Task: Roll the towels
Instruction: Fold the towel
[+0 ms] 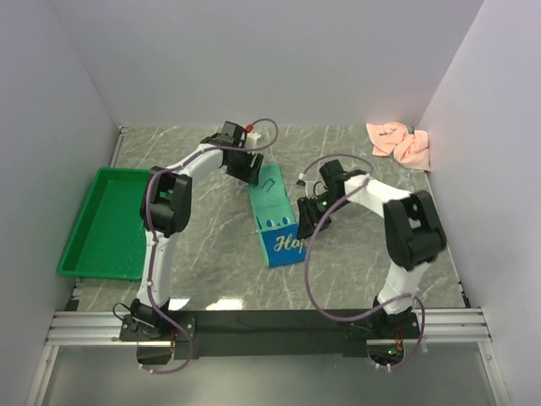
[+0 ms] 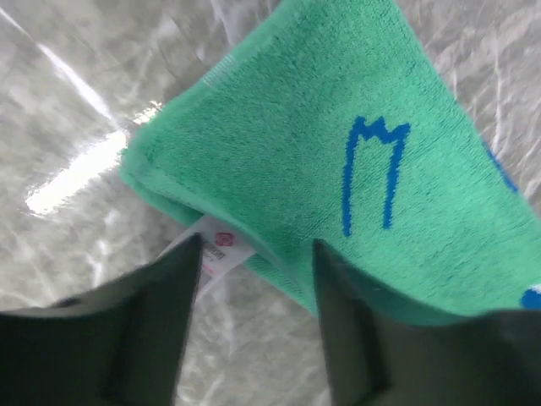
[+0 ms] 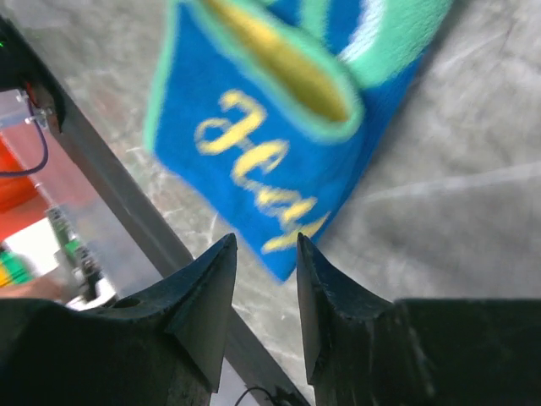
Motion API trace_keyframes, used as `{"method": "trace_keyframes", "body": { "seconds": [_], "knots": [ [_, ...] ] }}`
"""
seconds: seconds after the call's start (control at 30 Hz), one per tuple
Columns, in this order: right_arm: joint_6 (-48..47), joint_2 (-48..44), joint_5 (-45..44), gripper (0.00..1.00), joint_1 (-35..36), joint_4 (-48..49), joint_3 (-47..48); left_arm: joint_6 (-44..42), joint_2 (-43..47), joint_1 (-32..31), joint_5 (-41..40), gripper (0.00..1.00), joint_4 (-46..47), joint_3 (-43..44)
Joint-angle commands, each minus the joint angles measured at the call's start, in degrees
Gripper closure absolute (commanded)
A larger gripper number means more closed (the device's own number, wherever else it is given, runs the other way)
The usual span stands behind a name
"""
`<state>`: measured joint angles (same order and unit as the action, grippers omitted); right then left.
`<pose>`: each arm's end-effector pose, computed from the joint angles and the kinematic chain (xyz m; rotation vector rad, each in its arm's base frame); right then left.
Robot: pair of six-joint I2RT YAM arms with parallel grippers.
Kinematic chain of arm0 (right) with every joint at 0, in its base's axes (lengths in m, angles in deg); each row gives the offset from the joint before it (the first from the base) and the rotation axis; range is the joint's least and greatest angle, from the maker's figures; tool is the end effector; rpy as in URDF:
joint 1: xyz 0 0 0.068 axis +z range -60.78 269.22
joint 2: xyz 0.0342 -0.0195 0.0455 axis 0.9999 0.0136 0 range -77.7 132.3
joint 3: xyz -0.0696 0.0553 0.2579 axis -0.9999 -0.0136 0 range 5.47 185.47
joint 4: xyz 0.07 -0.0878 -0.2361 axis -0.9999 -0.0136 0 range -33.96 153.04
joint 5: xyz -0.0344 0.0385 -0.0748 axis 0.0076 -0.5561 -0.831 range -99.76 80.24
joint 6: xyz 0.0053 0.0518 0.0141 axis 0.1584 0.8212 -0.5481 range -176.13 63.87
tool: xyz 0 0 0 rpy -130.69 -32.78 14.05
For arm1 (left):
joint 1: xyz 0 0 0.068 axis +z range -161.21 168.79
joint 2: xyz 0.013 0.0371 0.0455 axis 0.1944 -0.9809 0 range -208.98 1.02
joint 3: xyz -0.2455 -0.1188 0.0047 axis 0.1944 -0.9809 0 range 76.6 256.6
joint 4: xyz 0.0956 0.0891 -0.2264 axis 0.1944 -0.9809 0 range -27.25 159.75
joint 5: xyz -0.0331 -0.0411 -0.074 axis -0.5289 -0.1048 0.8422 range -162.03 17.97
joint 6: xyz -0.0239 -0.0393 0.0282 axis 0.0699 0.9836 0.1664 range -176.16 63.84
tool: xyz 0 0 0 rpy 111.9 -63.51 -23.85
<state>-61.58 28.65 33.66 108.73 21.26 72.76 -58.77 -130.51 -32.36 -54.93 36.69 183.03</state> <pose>0.3106 0.1360 0.1604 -0.7065 2.7705 1.1573 0.4618 -0.1899 0.1697 0.6435 2.5178 -0.5046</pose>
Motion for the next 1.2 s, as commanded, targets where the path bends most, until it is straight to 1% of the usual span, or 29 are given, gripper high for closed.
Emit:
{"method": "trace_keyframes", "body": {
  "seconds": [0.0, 0.03, 0.1, 0.13, 0.2, 0.23, 0.27, 0.3, 0.33, 0.37, 0.4, 0.47, 0.5, 0.57, 0.6, 0.67, 0.7, 0.77, 0.8, 0.87, 0.97, 1.1, 1.17],
  "knots": [
    [1.31, -11.84, 0.54, 0.58, -0.78, 5.47, -3.02, -3.09, 4.59, 2.16, 0.56, 0.27, 3.69, 0.10],
    [1.50, -13.52, 0.27, 0.57, -0.79, 6.44, -3.65, -3.62, 8.35, 2.51, 1.52, 0.21, 4.57, -2.35],
    [2.46, -16.43, -0.18, 0.52, -0.79, 8.29, -4.18, -5.37, 12.50, 3.39, 3.02, 0.09, 6.33, -5.08],
    [2.64, -16.87, 0.17, 0.52, -0.79, 8.82, -4.09, -6.00, 17.22, 3.65, 5.11, 0.07, 7.12, -8.57],
    [2.82, -15.56, 1.22, 0.52, -0.79, 9.00, -2.79, -7.66, 22.43, 4.18, 7.32, 0.06, 9.49, -12.81],
    [2.73, -14.68, 2.88, 0.52, -0.70, 8.74, -2.17, -8.28, 27.67, 4.10, 8.03, 0.07, 10.03, -17.35],
    [2.64, -12.85, 3.42, 0.55, -0.79, 8.21, -1.64, -10.03, 30.25, 4.01, 9.08, 0.11, 10.29, -19.57],
    [2.90, -12.31, 3.86, 0.56, -0.70, 8.64, -1.20, -10.83, 34.97, 3.14, 8.65, 0.14, 10.47, -24.12],
    [3.17, -11.87, 4.56, 0.57, -0.61, 9.34, -1.37, -11.62, 37.20, 2.35, 7.95, 0.16, 10.30, -26.34],
    [3.43, -11.25, 4.74, 0.57, -0.35, 10.83, -1.63, -14.41, 39.22, 1.29, 6.47, 0.18, 9.77, -28.54],
    [3.52, -10.73, 4.66, 0.57, -0.09, 11.28, -1.46, -15.83, 43.33, -1.50, 5.32, 0.19, 9.59, -33.35],
    [3.34, -8.02, 5.71, 0.58, 0.62, 11.02, -0.50, -19.43, 47.57, -4.68, 2.86, 0.19, 10.38, -38.47],
    [3.43, -7.04, 5.97, 0.59, 0.88, 10.93, -0.32, -20.67, 51.33, -8.17, 1.98, 0.20, 10.99, -43.37],
    [3.69, -3.80, 6.76, 0.59, 1.06, 11.63, -0.49, -23.56, 54.26, -12.41, -0.22, 0.22, 13.01, -47.79],
    [3.87, -2.65, 6.77, 0.60, 1.15, 11.89, -0.75, -24.10, 55.92, -16.60, -2.75, 0.22, 13.54, -51.12],
    [4.22, 0.68, 6.76, 0.62, 1.06, 12.60, -1.54, -24.89, 56.38, -21.10, -5.14, 0.25, 15.03, -53.69],
    [4.66, 1.66, 6.77, 0.62, 1.15, 12.86, -1.89, -24.81, 56.03, -25.31, -7.59, 0.26, 15.48, -55.44],
    [5.36, 3.60, 5.98, 0.64, 1.23, 15.22, -4.08, -24.81, 55.24, -29.20, -9.01, 0.29, 16.96, -57.03],
    [7.45, 3.87, 4.24, 0.64, 1.23, 16.37, -5.05, -24.72, 54.36, -32.17, -9.54, 0.30, 17.67, -58.43],
    [9.40, 4.49, 4.39, 0.65, 1.23, 18.13, -6.46, -24.02, 53.57, -34.39, -10.68, 0.35, 19.51, -59.93],
    [10.81, 3.35, 3.25, 0.66, 1.85, 19.19, -7.34, -24.63, 52.51, -39.65, -13.23, 0.38, 23.47, -62.83],
    [11.34, 3.60, 3.52, 0.69, 1.94, 18.23, -7.43, -26.74, 51.37, -42.83, -15.08, 0.40, 26.20, -65.29],
    [11.25, 4.92, 2.55, 0.72, 1.94, 17.44, -6.74, -27.97, 50.76, -43.45, -16.13, 0.42, 28.57, -66.00]
  ]
}}
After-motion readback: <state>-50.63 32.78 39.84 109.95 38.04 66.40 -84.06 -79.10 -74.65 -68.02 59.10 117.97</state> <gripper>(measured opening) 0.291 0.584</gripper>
